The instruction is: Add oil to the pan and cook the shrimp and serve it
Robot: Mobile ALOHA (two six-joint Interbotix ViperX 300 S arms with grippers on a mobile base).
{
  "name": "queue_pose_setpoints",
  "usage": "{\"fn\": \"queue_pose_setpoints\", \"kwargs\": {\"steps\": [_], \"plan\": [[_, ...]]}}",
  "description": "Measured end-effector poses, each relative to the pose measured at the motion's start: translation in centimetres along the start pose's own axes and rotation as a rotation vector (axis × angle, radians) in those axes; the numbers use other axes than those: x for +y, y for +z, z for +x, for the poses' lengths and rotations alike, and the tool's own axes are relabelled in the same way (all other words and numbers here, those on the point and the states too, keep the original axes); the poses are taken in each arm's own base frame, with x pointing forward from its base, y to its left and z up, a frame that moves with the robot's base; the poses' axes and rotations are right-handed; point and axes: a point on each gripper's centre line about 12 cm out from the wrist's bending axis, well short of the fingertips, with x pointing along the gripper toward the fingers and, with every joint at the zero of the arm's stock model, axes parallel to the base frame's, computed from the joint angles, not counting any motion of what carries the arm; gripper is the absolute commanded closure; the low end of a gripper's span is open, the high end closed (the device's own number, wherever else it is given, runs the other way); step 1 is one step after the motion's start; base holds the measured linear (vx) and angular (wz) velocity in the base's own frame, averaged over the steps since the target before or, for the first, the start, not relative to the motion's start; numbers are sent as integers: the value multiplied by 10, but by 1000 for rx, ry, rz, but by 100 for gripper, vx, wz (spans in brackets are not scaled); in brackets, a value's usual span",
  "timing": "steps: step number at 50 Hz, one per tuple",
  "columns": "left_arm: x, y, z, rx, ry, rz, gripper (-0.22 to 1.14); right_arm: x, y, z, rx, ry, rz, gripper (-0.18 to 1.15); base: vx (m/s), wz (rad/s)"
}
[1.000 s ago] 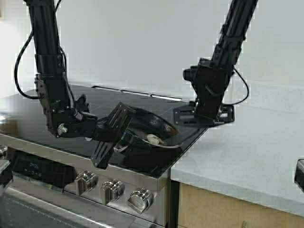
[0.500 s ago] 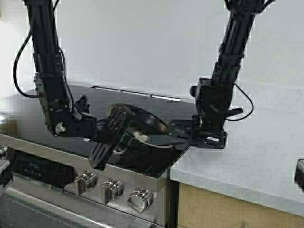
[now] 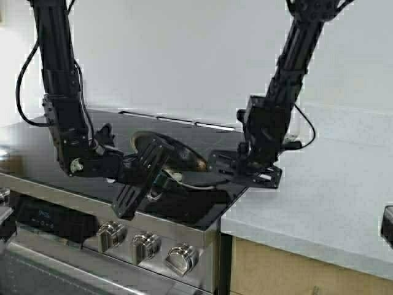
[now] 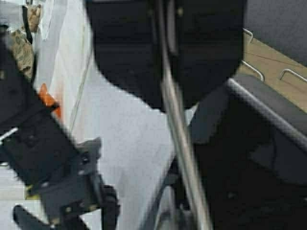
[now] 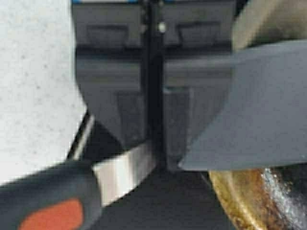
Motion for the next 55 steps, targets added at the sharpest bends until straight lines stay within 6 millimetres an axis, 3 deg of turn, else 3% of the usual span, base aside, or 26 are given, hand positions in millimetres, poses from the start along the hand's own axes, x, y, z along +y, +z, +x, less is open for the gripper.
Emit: {"fn": "queue_pose_setpoints", "kwargs": {"steps": [24, 55], "plan": [[0, -1, 0, 7, 2, -3, 90, 2, 13, -24, 18, -3, 12, 88, 0, 0], [0, -1, 1, 7, 1, -6, 90, 20, 37, -22, -2, 35, 16, 88, 0, 0]]}}
